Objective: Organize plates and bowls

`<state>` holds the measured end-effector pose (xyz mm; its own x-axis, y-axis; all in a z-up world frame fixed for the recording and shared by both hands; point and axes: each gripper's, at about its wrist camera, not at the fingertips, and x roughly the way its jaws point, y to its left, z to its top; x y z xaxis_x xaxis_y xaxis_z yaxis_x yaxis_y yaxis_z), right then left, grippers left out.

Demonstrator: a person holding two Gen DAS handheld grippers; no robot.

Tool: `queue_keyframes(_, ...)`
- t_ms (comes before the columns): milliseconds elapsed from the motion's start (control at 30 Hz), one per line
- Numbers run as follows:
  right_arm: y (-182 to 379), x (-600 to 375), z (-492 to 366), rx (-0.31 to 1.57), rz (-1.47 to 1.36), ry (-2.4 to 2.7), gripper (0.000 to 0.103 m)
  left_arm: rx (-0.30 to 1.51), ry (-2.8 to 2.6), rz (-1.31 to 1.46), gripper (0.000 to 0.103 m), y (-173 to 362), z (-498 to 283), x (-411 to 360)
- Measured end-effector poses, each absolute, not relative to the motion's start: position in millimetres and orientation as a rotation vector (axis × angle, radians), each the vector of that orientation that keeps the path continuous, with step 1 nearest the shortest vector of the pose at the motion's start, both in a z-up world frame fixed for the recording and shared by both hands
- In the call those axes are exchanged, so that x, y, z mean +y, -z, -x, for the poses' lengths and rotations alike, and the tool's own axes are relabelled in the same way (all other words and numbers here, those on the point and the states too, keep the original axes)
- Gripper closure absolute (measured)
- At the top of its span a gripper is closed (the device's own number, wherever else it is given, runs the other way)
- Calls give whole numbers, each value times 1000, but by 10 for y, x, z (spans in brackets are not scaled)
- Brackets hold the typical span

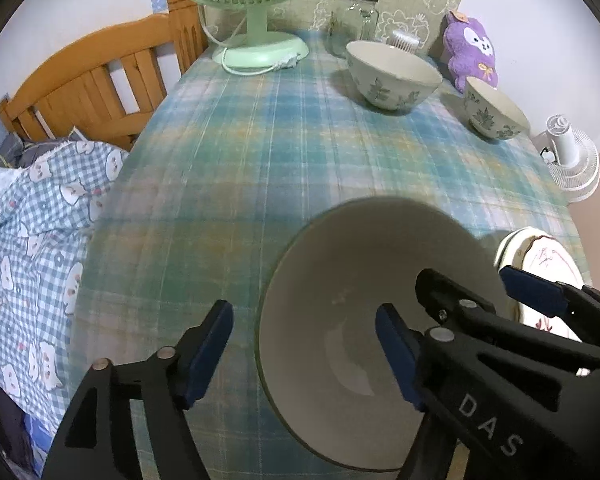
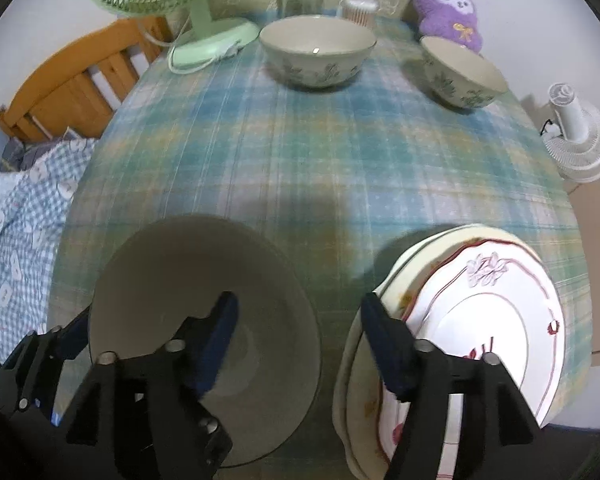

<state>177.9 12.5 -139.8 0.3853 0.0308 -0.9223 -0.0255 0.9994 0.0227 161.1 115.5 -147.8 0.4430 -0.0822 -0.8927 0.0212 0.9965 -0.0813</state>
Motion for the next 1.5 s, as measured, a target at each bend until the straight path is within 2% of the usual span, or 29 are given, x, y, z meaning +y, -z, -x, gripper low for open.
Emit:
queue_keyframes(233,1191,104,-1865,1153,-30,-10,33,1080,125,32,21,1229,-1723,1107)
queue_keyframes(767,561,-466,-2371,1029,-175,82,33,984,154,-61,20,623,-2430,720)
queue_keyframes(1100,427,-675,-2981,974,-88,28,33,967,63,-8,21,569,-2984,513)
queue_keyframes(1433,558,-736,-3593,956,-108,-44,34,938,14,-37,25,653,-3500,468)
queue_keyframes(1500,603,-722,-3708,950,-96,-52,38,945,2,-31,29,720,-3617,464)
